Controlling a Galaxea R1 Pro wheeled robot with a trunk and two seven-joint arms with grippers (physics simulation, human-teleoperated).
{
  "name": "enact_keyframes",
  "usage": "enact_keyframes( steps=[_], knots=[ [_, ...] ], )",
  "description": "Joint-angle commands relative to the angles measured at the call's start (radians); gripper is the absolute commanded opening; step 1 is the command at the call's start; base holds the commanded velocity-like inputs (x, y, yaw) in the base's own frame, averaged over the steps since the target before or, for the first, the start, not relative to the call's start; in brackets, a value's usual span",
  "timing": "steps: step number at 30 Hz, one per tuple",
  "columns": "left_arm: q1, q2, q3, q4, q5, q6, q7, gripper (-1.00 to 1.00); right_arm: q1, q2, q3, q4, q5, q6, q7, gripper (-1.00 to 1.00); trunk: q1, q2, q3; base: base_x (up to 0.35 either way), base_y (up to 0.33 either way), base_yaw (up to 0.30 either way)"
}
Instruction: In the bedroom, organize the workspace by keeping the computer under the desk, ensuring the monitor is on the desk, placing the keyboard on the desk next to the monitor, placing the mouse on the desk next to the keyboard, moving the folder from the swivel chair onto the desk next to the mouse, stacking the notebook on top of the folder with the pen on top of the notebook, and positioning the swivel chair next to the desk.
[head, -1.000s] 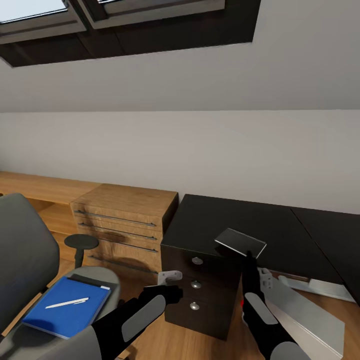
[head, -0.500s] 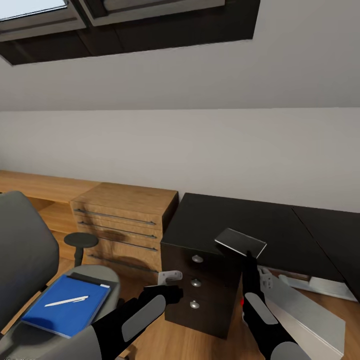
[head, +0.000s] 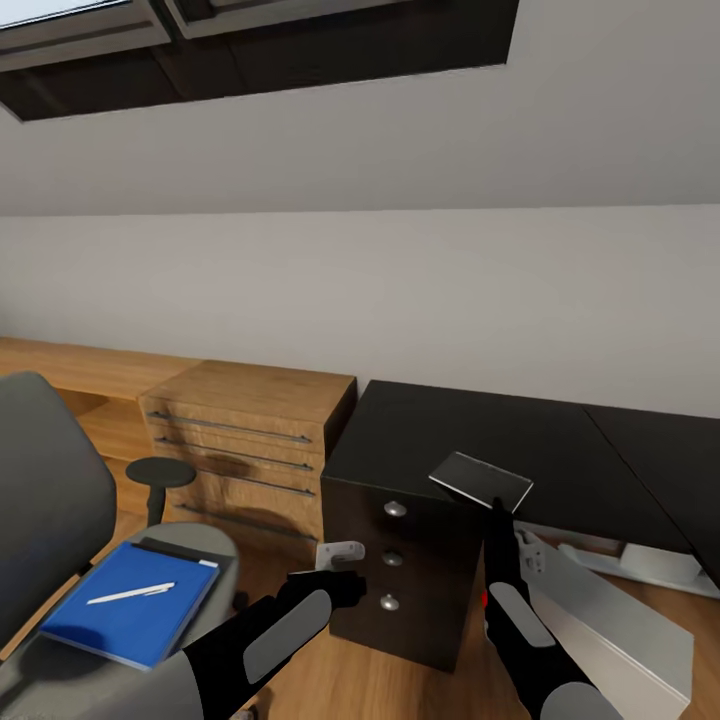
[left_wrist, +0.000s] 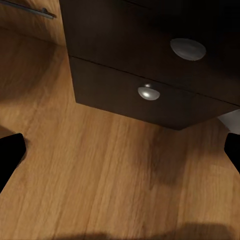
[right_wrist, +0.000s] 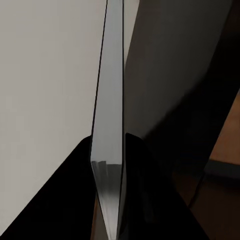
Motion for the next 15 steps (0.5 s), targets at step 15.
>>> enact_keyframes(
  steps=[15],
  knots=[
    [-0.002, 0.001, -0.003, -0.002, 0.015, 0.001, 0.006, 1.0, 0.0, 0.0, 0.005, 0.019, -0.029, -0.004, 0.004, -1.0, 0.038, -0.071, -0.033, 0.0, 0.0, 0.0]
  ],
)
